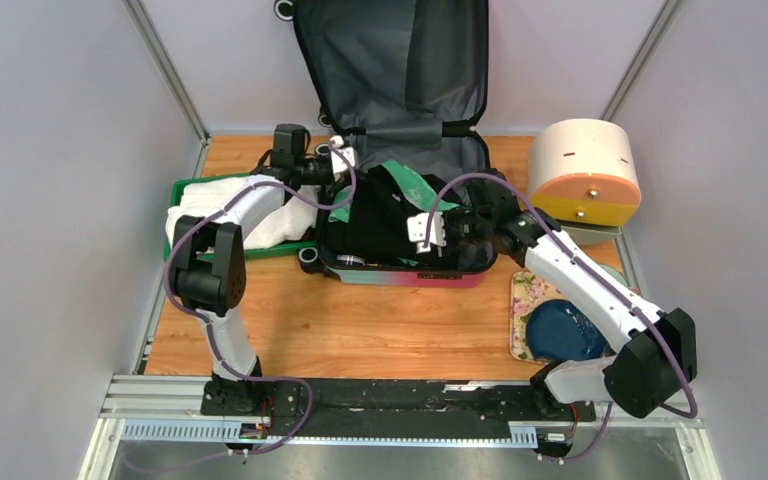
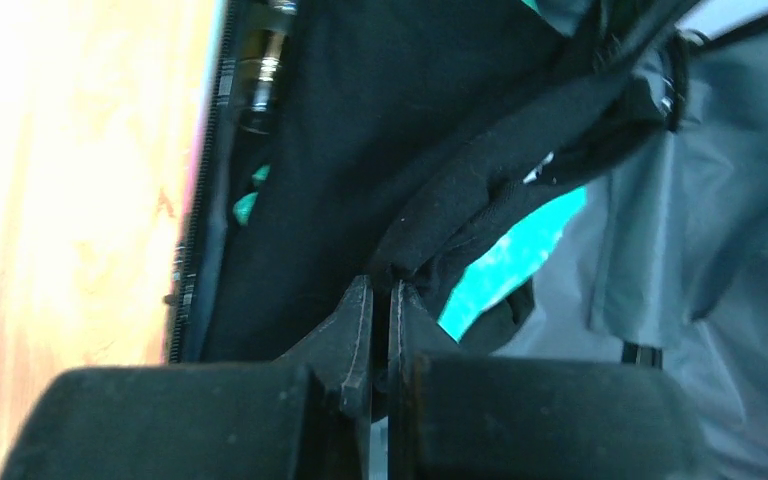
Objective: Open, take out, and arrange the luggage
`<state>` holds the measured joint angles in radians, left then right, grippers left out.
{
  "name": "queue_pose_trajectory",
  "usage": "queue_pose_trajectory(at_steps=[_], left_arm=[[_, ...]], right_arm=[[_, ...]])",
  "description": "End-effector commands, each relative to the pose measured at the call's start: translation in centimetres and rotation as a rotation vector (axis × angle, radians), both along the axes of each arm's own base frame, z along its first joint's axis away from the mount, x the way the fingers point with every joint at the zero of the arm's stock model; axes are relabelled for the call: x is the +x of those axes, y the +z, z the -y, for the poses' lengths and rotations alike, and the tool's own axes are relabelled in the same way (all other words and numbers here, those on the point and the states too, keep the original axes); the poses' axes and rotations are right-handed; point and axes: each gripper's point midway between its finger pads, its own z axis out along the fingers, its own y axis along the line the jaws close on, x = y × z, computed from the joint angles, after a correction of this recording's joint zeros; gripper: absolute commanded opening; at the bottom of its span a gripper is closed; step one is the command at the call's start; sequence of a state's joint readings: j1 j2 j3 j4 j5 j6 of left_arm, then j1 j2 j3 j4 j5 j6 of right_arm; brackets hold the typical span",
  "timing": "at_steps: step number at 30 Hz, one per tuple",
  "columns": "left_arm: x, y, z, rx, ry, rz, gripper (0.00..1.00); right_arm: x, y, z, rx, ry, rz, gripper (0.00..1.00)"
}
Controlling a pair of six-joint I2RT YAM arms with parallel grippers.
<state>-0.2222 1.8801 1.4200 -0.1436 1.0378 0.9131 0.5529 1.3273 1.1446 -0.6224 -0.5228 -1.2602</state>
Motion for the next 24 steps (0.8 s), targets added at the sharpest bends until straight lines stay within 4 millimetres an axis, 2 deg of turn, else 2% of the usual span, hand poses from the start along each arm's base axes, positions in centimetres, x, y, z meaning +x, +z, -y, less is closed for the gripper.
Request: queue_pose_trajectory(at_steps=[1, 2, 3, 4, 5, 6, 7, 8, 9, 10, 11, 12, 13, 14, 15, 16, 17, 18, 19, 20, 21, 22, 24], left_arm=[[3.9, 11.6, -3.8, -0.184, 0.257, 0.137, 0.0], [4.4, 12.7, -4.7, -0.202, 0.308, 0.138, 0.0], [4.4, 14.9, -6.0, -0.247, 0.353, 0.143, 0.0], [4.3, 15.9, -6.6, -0.263, 0.373, 0.154, 0.0], [4.4, 16.9, -7.6, -0.273, 0.415, 0.174, 0.0], [3.7, 19.0, -8.6, -0.287, 0.445, 0.218, 0.0], [3.4, 19.4, -9.2, -0.289, 0.467, 0.231, 0.0], [3.2, 20.3, -10.2, -0.294, 0.504, 0.255, 0.0], [2.1, 22.3, -10.8, -0.314, 0.526, 0.297, 0.0], [1.9, 22.6, -12.0, -0.313, 0.566, 0.309, 0.0], [1.8, 23.2, -13.1, -0.318, 0.619, 0.323, 0.0], [0.6, 24.8, -13.9, -0.328, 0.65, 0.366, 0.0], [0.3, 24.7, -15.0, -0.322, 0.691, 0.376, 0.0], [0.2, 25.3, -17.0, -0.322, 0.774, 0.403, 0.0], [-1.0, 26.4, -18.0, -0.33, 0.814, 0.426, 0.0], [-1.4, 26.0, -19.2, -0.324, 0.862, 0.42, 0.0], [-1.7, 26.1, -21.5, -0.32, 0.95, 0.425, 0.0], [-3.2, 26.8, -22.4, -0.312, 0.987, 0.448, 0.0], [-3.7, 25.4, -23.4, -0.29, 1.028, 0.435, 0.0], [-4.5, 25.3, -25.0, -0.274, 1.088, 0.457, 0.0], [-6.0, 25.9, -25.6, -0.248, 1.111, 0.499, 0.0], [-6.5, 24.5, -26.2, -0.221, 1.142, 0.49, 0.0], [-8.1, 23.5, -27.9, -0.167, 1.224, 0.504, 0.0]], right_arm=[[4.6, 7.2, -0.2, 0.204, -0.24, 0.063, 0.0], [5.2, 8.2, -0.4, 0.243, -0.279, 0.049, 0.0], [6.1, 10.0, -0.7, 0.29, -0.303, 0.079, 0.0], [6.8, 12.2, -1.1, 0.339, -0.315, 0.103, 0.0], [7.5, 12.9, -1.6, 0.375, -0.335, 0.083, 0.0], [8.0, 14.2, -2.2, 0.417, -0.326, 0.099, 0.0], [8.4, 16.3, -2.6, 0.464, -0.32, 0.125, 0.0], [9.1, 16.5, -3.3, 0.485, -0.315, 0.116, 0.0], [9.5, 17.9, -4.0, 0.539, -0.304, 0.128, 0.0], [9.9, 18.9, -4.4, 0.569, -0.3, 0.136, 0.0], [10.2, 21.0, -4.9, 0.616, -0.286, 0.169, 0.0], [11.0, 21.0, -5.8, 0.633, -0.286, 0.146, 0.0], [11.4, 21.3, -6.4, 0.647, -0.275, 0.143, 0.0], [11.1, 23.2, -7.4, 0.68, -0.235, 0.159, 0.0], [11.8, 22.1, -8.7, 0.674, -0.224, 0.13, 0.0], [11.6, 22.2, -9.6, 0.68, -0.2, 0.122, 0.0], [10.9, 23.2, -11.1, 0.703, -0.156, 0.132, 0.0], [10.6, 23.0, -12.2, 0.708, -0.13, 0.122, 0.0], [10.7, 22.3, -13.3, 0.71, -0.113, 0.101, 0.0], [10.0, 22.1, -14.8, 0.716, -0.079, 0.089, 0.0], [9.4, 22.5, -15.7, 0.727, -0.047, 0.081, 0.0], [8.9, 21.4, -17.2, 0.723, -0.03, 0.034, 0.0], [7.9, 21.1, -18.9, 0.724, 0.021, 0.0, 0.0]])
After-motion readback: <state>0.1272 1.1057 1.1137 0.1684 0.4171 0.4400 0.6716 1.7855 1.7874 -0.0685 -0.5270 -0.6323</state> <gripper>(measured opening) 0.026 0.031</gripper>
